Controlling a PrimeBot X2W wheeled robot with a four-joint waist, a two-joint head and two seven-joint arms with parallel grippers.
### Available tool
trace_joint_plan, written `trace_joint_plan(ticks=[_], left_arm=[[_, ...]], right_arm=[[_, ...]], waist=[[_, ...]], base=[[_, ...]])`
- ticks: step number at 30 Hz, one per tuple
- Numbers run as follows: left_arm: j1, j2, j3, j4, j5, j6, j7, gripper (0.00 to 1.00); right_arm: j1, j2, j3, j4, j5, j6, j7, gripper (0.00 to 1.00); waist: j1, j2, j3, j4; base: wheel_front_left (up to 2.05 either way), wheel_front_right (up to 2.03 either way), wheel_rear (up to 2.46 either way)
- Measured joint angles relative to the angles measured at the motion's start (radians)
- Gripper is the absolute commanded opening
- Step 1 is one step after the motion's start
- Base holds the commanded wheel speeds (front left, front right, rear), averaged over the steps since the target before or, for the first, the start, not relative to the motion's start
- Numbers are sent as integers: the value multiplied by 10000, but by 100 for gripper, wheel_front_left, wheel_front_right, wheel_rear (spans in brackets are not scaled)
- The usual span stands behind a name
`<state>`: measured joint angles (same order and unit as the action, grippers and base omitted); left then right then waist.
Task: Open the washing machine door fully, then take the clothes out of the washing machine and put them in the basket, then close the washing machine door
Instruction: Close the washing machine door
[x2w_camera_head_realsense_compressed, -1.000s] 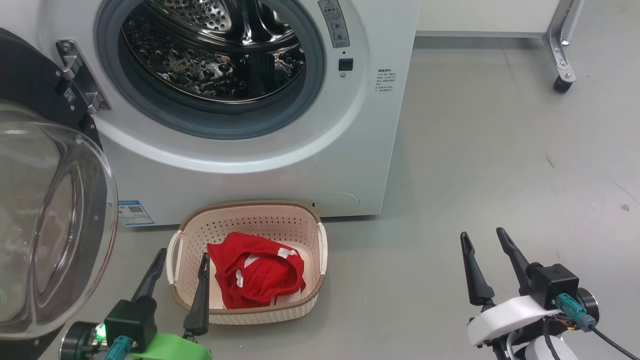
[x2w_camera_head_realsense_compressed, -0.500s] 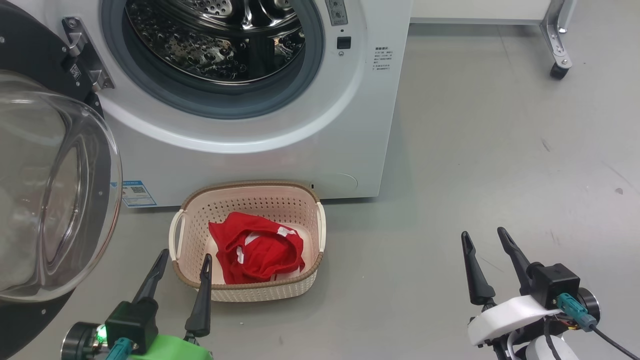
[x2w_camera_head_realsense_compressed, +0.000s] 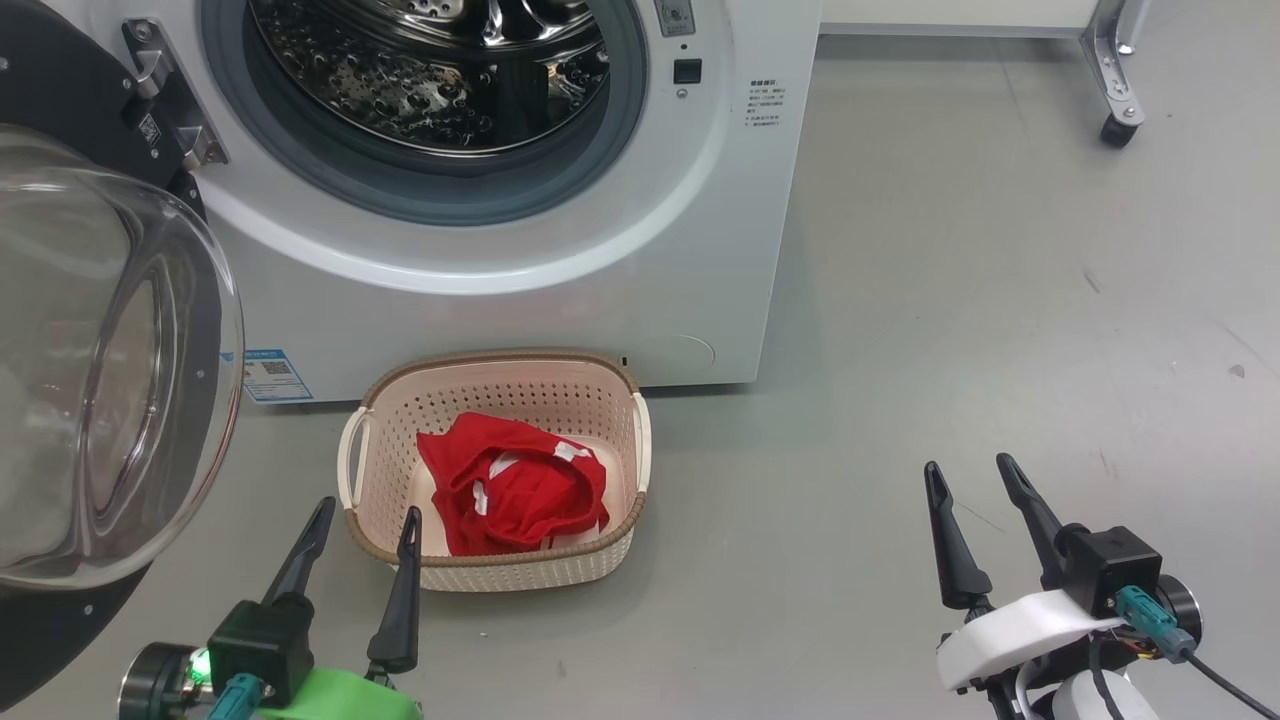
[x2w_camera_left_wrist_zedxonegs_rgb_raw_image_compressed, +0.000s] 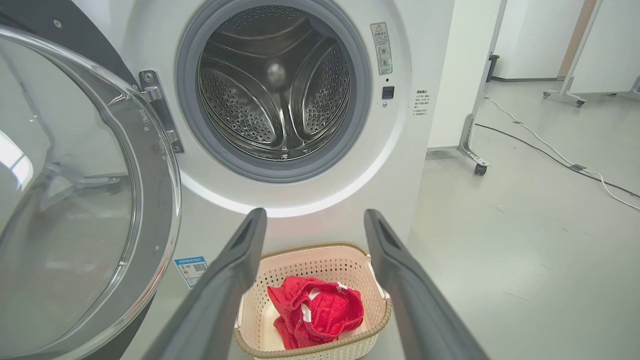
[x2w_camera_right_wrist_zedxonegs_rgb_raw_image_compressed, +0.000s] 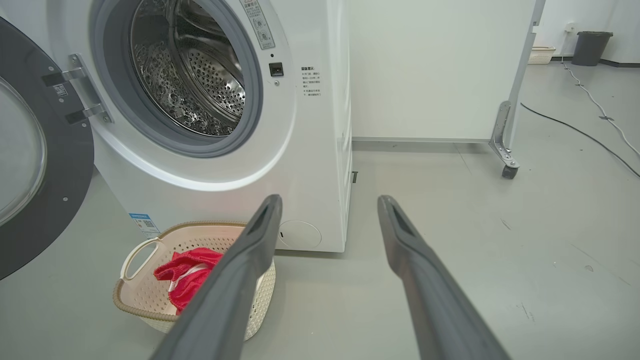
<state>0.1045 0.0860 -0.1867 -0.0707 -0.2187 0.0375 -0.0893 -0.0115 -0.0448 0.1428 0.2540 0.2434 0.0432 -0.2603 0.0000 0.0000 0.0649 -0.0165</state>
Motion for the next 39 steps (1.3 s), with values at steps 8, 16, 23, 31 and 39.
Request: trace_joint_plan(ticks=[8,16,23,31,39], left_arm=[[0,0,-2,-29,0,10,0,100],[-4,-2,-88,-31,0,8,17,100],[-20,-13,-96,-33,-73,10,15,100],[-33,-61,-35,54,-73,151,-92,100],[-34,-121,27,301,-102,278,-186,100]], right_arm=[[0,0,-8,-4,-12,0,0,100],[0,6,-171,-132,-35,-4,0,100],[0,2,-276,-251,-90,-4,0,100],[-3,-8,-242,-293,-180,84,0,100],[-7,-8,-165,-265,-249,171,0,100]], waist=[[0,0,31,34],[0,0,93,255],[0,0,184,731],[0,0,299,1716],[0,0,295,2781]], base=[[0,0,0],[0,0,0],[0,0,0],[0,0,0],[0,0,0]])
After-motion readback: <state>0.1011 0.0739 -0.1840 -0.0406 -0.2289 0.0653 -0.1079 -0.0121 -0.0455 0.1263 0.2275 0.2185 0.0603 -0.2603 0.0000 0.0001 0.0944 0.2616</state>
